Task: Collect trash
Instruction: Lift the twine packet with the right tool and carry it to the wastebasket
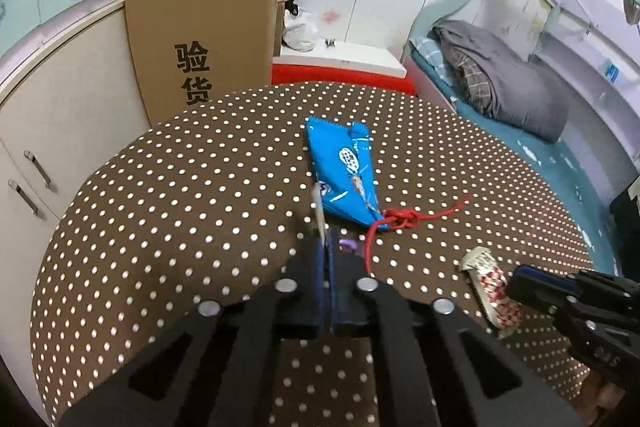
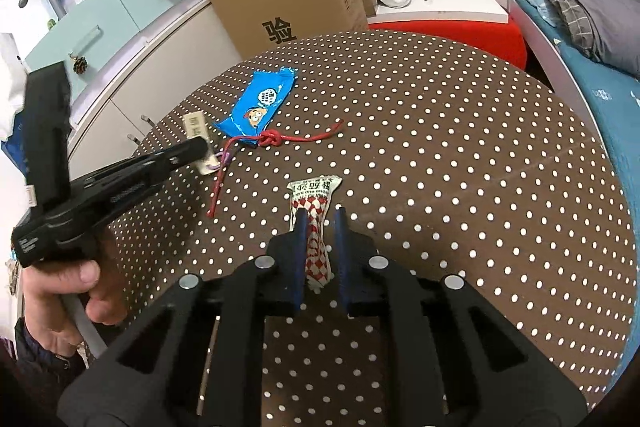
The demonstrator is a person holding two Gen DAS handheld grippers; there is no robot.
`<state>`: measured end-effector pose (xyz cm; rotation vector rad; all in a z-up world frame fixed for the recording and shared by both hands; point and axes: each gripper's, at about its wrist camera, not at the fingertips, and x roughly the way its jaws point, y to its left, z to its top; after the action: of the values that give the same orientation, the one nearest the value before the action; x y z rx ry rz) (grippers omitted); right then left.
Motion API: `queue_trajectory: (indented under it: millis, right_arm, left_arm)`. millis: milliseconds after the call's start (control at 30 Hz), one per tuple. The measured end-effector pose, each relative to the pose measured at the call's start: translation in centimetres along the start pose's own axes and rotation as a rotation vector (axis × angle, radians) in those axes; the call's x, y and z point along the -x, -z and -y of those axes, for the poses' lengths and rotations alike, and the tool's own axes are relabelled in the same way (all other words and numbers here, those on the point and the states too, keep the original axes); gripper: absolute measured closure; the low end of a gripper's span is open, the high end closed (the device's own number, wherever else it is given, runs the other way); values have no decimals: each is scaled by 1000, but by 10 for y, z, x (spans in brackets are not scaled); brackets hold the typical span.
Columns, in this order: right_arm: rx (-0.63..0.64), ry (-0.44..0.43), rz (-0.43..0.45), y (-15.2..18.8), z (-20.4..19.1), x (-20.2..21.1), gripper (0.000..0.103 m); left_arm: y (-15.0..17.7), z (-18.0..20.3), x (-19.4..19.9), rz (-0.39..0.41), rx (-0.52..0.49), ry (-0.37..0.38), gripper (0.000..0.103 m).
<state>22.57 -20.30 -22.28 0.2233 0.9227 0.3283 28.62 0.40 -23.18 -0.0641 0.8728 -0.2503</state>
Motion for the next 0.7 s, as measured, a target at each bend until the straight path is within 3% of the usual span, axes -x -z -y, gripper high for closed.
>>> queue_trajectory:
  millis: [200, 233, 333, 400, 433, 467, 567, 700]
  right_arm:
    - [-15, -10, 4, 6, 1, 5, 88]
    - [-20, -16, 4, 6, 1, 5, 84]
    - [10, -18, 23, 3, -8, 4, 52]
    - [51, 11, 7, -1, -15, -5, 52]
    - [69, 29, -5, -2, -18, -11, 58]
    - [97, 45, -25, -3, -22, -19, 73]
    - [169, 90, -23, -2, -31, -22, 90]
    - [131, 27, 4, 0, -22, -1, 95]
  left_arm:
    - [15, -1, 23, 24, 3, -7, 103]
    - [19, -2, 26, 24, 6, -9, 103]
    - [25, -6, 35, 30, 15, -13, 103]
    - [29, -8, 44, 41, 24, -17, 103]
    - [32, -7, 49, 48, 26, -20, 103]
    - [34, -8, 53, 50, 29, -18, 103]
    - [37, -5, 64, 61, 26, -16, 103]
    - [38, 3, 76, 74, 17, -5, 103]
